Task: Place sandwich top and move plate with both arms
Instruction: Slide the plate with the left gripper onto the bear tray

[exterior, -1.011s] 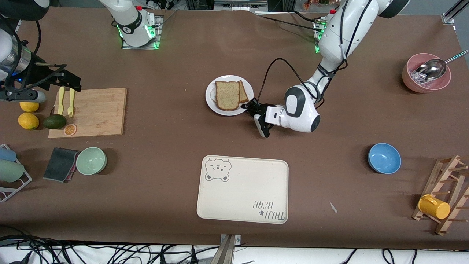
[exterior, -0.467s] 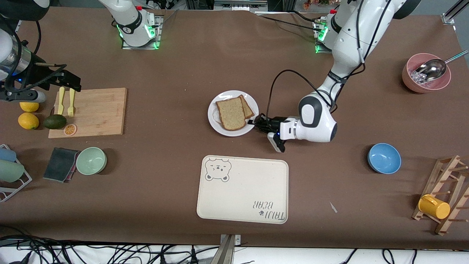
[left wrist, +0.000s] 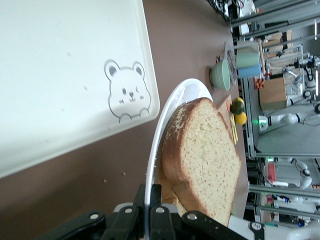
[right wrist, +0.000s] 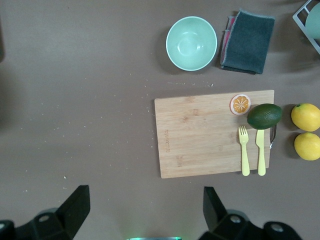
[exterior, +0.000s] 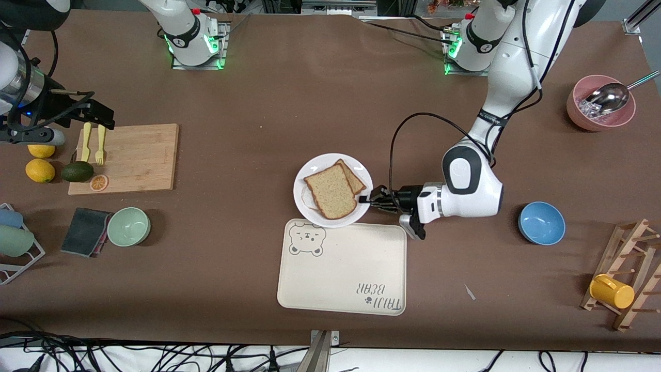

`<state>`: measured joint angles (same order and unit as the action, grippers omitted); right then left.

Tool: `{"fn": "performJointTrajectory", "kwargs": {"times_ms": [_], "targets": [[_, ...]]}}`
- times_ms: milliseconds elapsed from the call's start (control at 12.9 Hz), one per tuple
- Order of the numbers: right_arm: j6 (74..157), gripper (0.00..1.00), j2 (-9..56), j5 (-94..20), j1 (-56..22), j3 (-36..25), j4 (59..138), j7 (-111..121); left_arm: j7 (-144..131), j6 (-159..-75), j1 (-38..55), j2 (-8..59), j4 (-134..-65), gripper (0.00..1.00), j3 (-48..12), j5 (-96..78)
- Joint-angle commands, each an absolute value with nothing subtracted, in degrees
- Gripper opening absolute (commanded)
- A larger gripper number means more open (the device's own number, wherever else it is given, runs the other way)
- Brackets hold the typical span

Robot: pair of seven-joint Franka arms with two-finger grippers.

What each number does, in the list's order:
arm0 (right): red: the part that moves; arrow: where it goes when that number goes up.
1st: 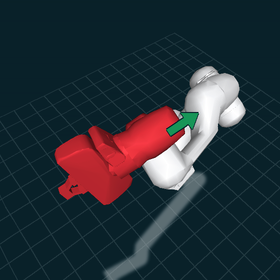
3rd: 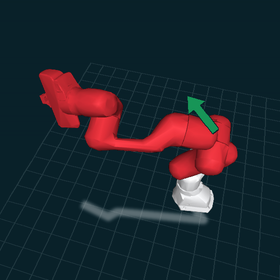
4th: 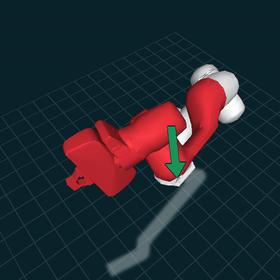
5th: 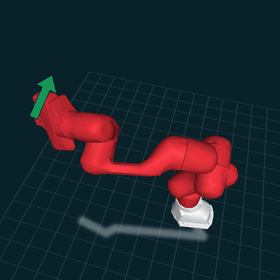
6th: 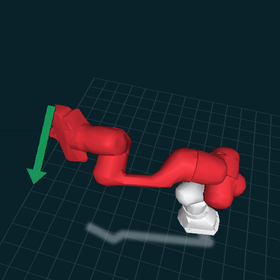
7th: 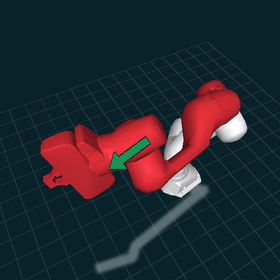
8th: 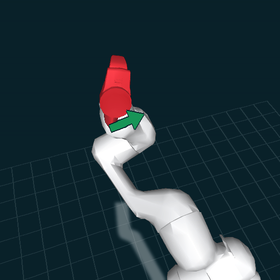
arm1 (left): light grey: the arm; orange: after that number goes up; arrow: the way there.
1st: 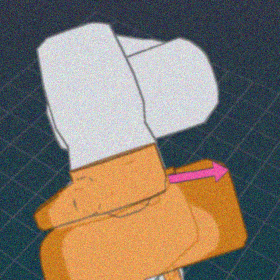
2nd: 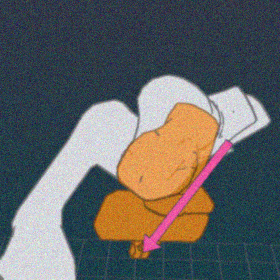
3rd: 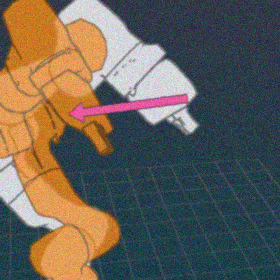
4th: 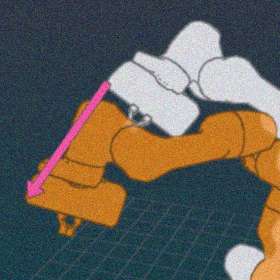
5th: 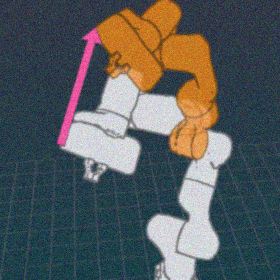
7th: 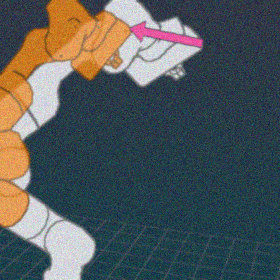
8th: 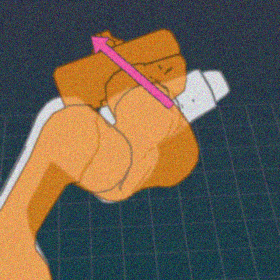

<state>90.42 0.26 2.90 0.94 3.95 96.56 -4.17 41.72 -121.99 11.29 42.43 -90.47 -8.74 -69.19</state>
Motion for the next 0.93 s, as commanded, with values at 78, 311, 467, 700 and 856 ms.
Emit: {"fn": "performJointTrajectory", "kwargs": {"times_ms": [78,311,467,700,856], "targets": [[89.6,1.00,0.4,2.7,1.3,4.1,95.7,-4.3,40.3,-122.6,9.1,51.8,-78.8,0.00,-8.7,-72.5],[89.6,1.00,0.4,2.6,1.3,4.0,95.7,-4.2,39.8,-129.3,10.0,56.8,-73.9,0.00,-8.6,-79.4],[89.6,1.00,0.4,2.6,1.3,4.0,95.7,-4.1,40.0,-133.6,10.2,58.7,-71.8,0.00,-8.6,-79.3],[89.6,1.00,0.5,2.6,1.3,4.0,95.7,-4.1,39.8,-137.0,10.7,61.0,-69.0,0.00,-8.6,-79.4],[89.6,1.00,0.5,2.6,1.3,4.0,95.8,-4.0,40.0,-137.7,10.7,63.4,-67.8,0.00,-8.7,-79.5]]}}
